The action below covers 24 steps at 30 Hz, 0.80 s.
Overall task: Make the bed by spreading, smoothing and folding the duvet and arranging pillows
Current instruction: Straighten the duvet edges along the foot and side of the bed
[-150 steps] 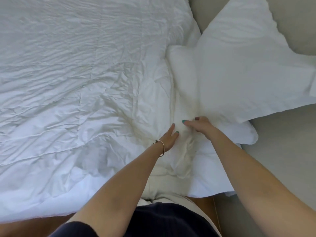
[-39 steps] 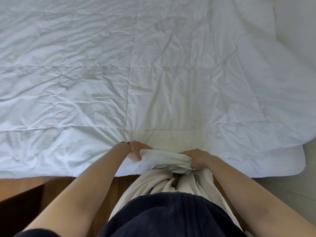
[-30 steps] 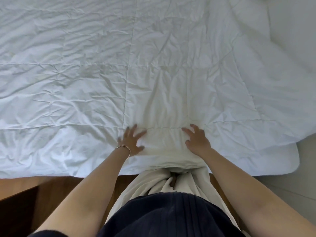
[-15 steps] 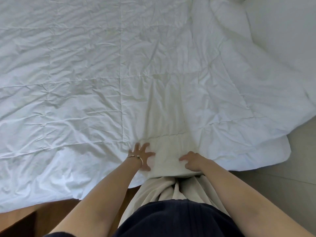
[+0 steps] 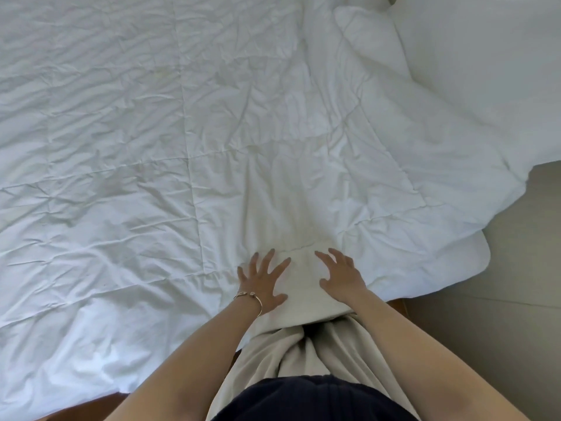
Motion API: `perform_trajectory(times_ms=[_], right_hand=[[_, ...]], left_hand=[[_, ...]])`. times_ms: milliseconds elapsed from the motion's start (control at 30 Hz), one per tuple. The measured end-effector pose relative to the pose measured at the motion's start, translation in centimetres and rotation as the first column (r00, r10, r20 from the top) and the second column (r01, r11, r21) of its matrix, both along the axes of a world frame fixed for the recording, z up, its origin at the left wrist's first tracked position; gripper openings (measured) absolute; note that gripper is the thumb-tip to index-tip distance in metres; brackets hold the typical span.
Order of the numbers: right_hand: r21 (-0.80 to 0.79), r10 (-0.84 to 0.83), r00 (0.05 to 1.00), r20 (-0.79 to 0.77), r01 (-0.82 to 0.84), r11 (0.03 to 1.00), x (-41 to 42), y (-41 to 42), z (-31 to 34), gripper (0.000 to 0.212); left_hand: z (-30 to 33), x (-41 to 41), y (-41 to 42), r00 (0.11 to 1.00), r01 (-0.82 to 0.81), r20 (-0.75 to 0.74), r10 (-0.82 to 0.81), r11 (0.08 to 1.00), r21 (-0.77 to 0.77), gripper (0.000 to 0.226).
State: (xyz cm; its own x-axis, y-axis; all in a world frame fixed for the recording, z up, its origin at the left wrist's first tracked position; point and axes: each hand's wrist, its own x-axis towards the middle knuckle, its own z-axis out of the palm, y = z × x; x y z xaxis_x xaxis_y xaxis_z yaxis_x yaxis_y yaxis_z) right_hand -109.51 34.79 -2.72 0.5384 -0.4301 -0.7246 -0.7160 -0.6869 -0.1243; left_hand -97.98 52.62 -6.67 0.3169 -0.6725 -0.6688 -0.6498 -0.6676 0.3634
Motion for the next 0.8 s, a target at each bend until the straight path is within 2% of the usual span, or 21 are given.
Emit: perform_trajectory(times_ms=[67,333,500,667,733,800], right_hand=[[-0.039,-0.068,0.997,0.037,0.069,0.997,-0.5,-2.6,0.6,0.072],[-0.152,-0.109,0.993,0.045,0.115,0.982,-0.8,-11.3,3.6,0.076],[-0.376,-0.097,0.977,0.189,0.164,0.912,-0.7,-18.7,8.3,0.079],[-0.552,-0.083,0.937,0.339,0.269,0.789,-3.0,-26.7,11.9,0.102],[-0.562,-0.081,0.926,0.369,0.292,0.774,-3.8,-29.3,12.8,0.111],[-0.581,-0.054,0.941,0.334,0.25,0.775,-4.3,-31.1,13.3,0.115]], left_hand=[[0.3,-1.0,-1.7,1.0,-0.001,-0.021,0.001,0.999,-0.033,0.087],[3.3,-0.3,-11.1,0.995,-0.083,-0.069,0.073,0.984,-0.158,0.081],[6.0,0.3,-17.6,0.999,-0.037,0.01,0.04,0.978,-0.203,0.082],[9.2,-0.3,-24.2,0.996,-0.041,0.066,0.061,0.96,-0.278,0.082],[10.0,-0.8,-26.0,0.994,-0.065,0.069,0.09,0.952,-0.3,0.082],[10.3,-1.5,-27.1,0.992,-0.078,0.07,0.102,0.954,-0.29,0.083]])
